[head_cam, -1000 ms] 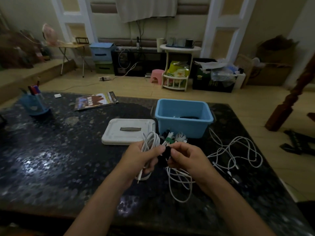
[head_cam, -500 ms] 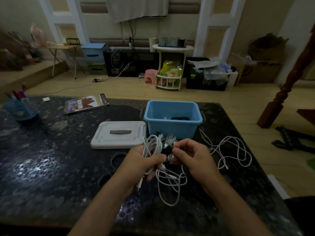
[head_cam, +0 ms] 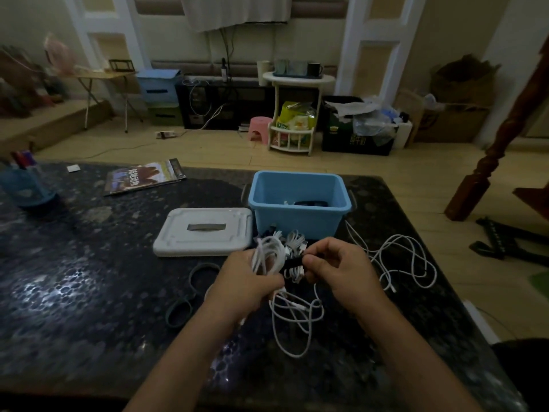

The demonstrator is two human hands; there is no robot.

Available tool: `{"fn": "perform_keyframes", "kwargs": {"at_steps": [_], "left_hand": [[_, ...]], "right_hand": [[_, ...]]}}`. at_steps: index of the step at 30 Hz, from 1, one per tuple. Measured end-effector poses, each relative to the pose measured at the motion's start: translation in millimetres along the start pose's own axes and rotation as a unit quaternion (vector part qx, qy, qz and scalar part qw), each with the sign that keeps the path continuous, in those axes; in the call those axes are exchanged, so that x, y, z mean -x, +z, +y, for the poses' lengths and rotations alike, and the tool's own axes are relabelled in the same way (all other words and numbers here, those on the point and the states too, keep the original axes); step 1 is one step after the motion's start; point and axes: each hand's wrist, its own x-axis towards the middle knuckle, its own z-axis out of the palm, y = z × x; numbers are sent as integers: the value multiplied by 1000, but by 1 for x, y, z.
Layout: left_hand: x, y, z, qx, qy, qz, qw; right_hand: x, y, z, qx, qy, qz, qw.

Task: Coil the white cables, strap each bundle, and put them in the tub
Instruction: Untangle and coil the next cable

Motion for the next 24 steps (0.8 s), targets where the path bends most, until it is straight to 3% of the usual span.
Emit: {"fn": "perform_keyframes", "kwargs": {"at_steps": [2, 4, 10, 13, 19, 24], "left_hand": [[-3, -7, -5, -165, 24, -1, 986], [-2, -10, -7, -214, 31, 10, 976], [4, -14, -3, -53, 26, 30, 998], [5, -15, -5, -40, 52, 47, 997], [6, -19, -8, -62, 64, 61, 994], [9, -19, 0, 42, 36, 31, 998]], "right_hand": [[-1, -1, 0, 5, 8, -14, 1000], [-1, 0, 1, 10, 17, -26, 999], [3, 2, -6, -184, 73, -20, 980], [5, 6, -8, -248, 82, -41, 964], [6, 12, -8, -261, 74, -72, 960], [5, 12, -10, -281, 71, -75, 954]]}}
